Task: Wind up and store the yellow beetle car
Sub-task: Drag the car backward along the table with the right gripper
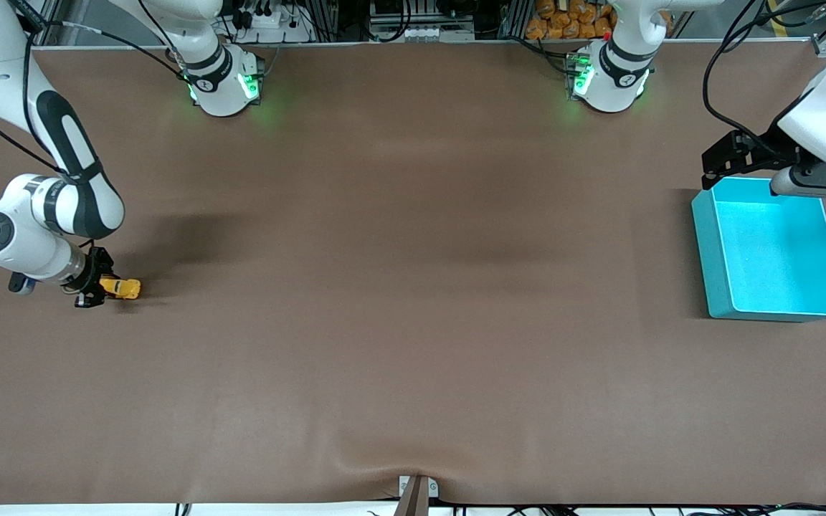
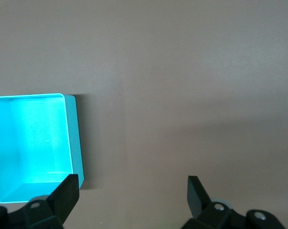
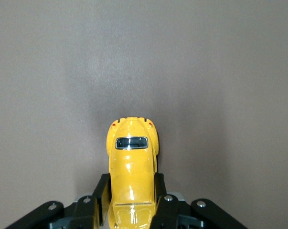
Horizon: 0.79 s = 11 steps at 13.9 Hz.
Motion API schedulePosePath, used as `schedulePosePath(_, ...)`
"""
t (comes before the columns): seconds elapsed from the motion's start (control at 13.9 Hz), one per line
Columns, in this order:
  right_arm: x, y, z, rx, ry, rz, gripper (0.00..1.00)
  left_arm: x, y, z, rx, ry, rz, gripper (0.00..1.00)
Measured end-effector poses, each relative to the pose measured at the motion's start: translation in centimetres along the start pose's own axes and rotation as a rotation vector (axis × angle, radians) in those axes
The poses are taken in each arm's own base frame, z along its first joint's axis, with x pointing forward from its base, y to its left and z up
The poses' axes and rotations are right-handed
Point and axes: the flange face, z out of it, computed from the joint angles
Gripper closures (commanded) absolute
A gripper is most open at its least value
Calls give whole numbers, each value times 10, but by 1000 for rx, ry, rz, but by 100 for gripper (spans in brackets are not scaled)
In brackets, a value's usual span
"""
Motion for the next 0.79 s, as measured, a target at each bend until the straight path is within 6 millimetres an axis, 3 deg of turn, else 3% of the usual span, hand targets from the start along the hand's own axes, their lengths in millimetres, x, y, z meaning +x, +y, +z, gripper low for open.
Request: schedulePosePath(0.79, 60, 0, 7, 17, 10, -38, 68, 0, -3, 0, 0, 1, -6, 0)
